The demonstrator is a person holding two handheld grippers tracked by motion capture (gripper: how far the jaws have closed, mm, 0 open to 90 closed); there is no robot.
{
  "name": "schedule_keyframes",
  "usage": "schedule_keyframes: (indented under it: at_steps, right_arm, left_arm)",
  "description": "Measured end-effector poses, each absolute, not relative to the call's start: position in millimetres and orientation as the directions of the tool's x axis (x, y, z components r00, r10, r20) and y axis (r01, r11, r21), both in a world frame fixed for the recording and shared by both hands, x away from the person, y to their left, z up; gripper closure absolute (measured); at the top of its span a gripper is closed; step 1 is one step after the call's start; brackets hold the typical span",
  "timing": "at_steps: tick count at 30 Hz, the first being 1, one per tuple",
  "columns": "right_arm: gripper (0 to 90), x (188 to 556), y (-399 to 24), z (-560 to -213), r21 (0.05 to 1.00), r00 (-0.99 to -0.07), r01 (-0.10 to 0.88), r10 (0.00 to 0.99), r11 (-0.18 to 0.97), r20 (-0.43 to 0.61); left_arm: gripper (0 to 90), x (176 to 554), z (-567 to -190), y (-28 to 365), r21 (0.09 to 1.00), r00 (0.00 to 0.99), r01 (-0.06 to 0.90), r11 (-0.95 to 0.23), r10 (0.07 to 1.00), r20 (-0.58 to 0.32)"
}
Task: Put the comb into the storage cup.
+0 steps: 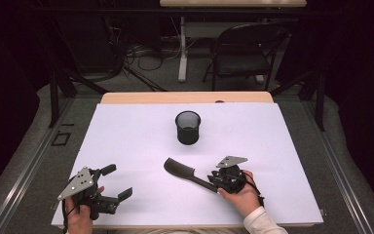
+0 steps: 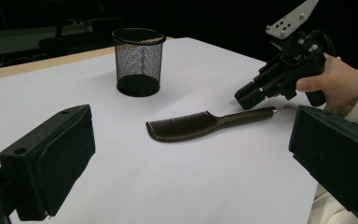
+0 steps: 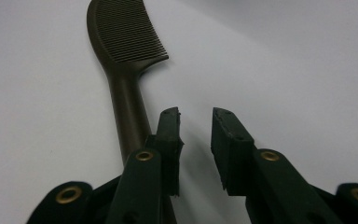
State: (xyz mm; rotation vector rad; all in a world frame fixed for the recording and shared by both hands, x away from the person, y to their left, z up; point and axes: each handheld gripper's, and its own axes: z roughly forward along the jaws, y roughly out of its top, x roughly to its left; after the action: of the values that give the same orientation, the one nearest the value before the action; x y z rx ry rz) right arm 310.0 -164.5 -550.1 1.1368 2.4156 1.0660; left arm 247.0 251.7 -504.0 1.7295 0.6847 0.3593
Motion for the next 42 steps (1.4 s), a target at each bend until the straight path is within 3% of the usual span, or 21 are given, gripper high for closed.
schedule_keyframes:
  at_steps: [14, 29, 34, 42]
  right_arm:
    - [55.3, 310, -166, -546, 0.716, -0.647, 0.564, 0.759, 0.411, 0.073]
    - [43.4, 311, -168, -540, 0.718, -0.649, 0.574, 0.754, 0.393, 0.106]
    - [35.0, 310, -166, -535, 0.715, -0.653, 0.566, 0.753, 0.409, 0.086]
    - [31.0, 312, -161, -523, 0.704, -0.671, 0.572, 0.734, 0.421, 0.107]
  left_arm:
    - [0.3, 255, -511, 244, 0.932, 0.723, 0.324, -0.161, 0.678, -0.135]
    - [0.3, 253, -509, 239, 0.937, 0.746, 0.302, -0.176, 0.655, -0.118]
    - [0.4, 253, -507, 241, 0.929, 0.749, 0.334, -0.159, 0.644, -0.159]
    - [0.4, 250, -505, 241, 0.935, 0.755, 0.322, -0.150, 0.636, -0.159]
